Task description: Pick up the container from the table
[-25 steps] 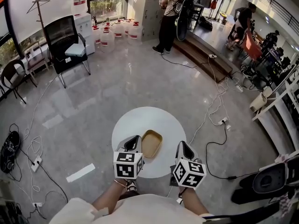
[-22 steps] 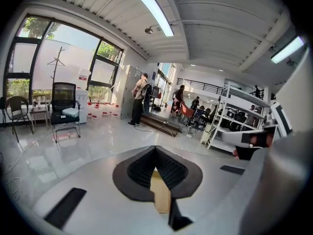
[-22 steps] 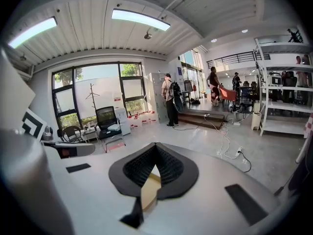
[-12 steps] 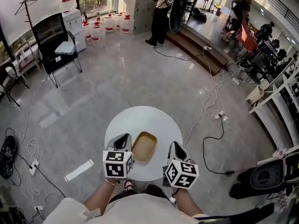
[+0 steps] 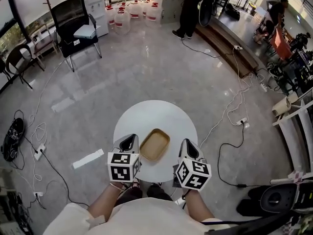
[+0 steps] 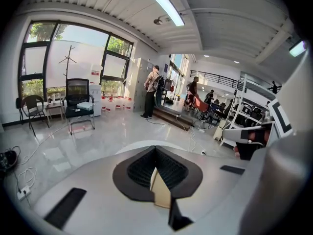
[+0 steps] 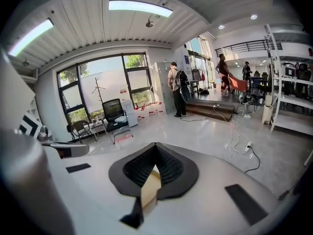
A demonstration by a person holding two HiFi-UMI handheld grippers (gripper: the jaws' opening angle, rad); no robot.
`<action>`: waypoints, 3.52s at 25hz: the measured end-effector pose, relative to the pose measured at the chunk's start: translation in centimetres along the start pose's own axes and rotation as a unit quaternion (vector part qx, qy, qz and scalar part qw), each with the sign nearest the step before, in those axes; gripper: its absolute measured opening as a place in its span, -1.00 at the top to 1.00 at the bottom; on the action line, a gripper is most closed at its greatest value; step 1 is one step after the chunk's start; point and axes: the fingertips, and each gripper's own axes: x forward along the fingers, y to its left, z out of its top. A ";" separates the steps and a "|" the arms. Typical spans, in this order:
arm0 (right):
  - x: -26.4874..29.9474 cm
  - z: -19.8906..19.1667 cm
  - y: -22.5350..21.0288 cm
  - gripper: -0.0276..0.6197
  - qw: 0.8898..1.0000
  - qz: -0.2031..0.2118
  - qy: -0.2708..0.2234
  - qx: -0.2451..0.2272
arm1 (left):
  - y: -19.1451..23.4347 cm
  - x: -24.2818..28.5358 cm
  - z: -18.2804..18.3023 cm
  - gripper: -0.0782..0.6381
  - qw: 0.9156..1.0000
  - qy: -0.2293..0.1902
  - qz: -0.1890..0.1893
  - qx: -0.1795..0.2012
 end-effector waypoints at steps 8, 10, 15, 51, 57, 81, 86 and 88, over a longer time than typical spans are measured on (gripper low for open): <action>0.8 -3.1 -0.1 0.84 0.999 0.011 0.040 0.001 | 1.2 -0.2 -3.7 0.74 0.999 0.030 0.032 -0.015; 0.9 -4.0 -0.4 0.84 0.999 0.009 0.052 0.003 | 1.2 -0.3 -4.6 0.74 0.998 0.040 0.035 -0.014; 1.3 -6.1 -0.6 0.84 0.997 0.007 0.072 0.008 | 2.1 -0.2 -6.7 0.74 0.997 0.061 0.043 -0.016; 3.4 -16.1 2.3 0.84 0.984 0.029 0.170 0.035 | 3.8 1.3 -14.9 0.74 0.991 0.133 0.031 -0.010; 3.6 -16.5 3.0 0.83 0.984 0.035 0.168 0.046 | 4.3 0.8 -15.8 0.74 0.990 0.136 0.031 -0.014; 4.6 -17.7 2.9 0.59 0.980 0.014 0.187 0.070 | 6.1 1.0 -16.6 0.74 0.989 0.136 0.045 -0.036; 4.8 -18.0 2.8 0.58 0.978 0.009 0.193 0.075 | 6.2 0.9 -16.9 0.74 0.989 0.139 0.042 -0.040; 4.9 -18.0 2.7 0.58 0.978 0.007 0.195 0.078 | 6.2 1.0 -17.0 0.74 0.989 0.139 0.042 -0.042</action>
